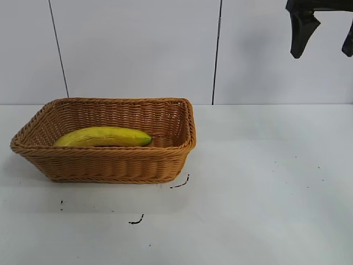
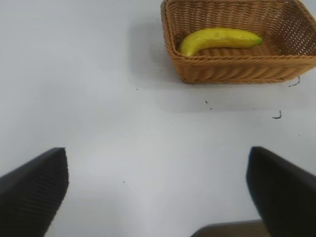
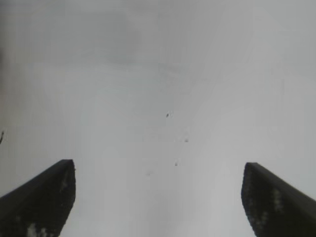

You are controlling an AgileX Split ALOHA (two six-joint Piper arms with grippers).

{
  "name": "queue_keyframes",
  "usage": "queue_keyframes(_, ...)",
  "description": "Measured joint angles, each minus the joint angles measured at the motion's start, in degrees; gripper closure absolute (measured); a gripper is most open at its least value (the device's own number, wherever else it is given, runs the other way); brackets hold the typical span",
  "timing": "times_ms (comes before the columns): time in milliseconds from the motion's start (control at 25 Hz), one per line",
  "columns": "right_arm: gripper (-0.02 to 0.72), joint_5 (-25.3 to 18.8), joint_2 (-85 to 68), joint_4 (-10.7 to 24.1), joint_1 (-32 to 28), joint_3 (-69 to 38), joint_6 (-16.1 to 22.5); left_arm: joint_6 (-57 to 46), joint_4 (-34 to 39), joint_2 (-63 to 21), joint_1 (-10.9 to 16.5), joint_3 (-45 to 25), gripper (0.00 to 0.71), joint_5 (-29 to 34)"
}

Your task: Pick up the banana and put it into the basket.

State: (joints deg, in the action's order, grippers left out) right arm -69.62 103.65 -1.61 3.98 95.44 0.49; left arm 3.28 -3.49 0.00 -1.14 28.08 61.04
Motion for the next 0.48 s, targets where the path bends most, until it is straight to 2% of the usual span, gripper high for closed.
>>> queue_keyframes(480,0.050,0.00,-32.70,-1.06,0.00,-34.16,-0.49,0.00,0.00,0.00,0.00,0.00,0.015,0.00)
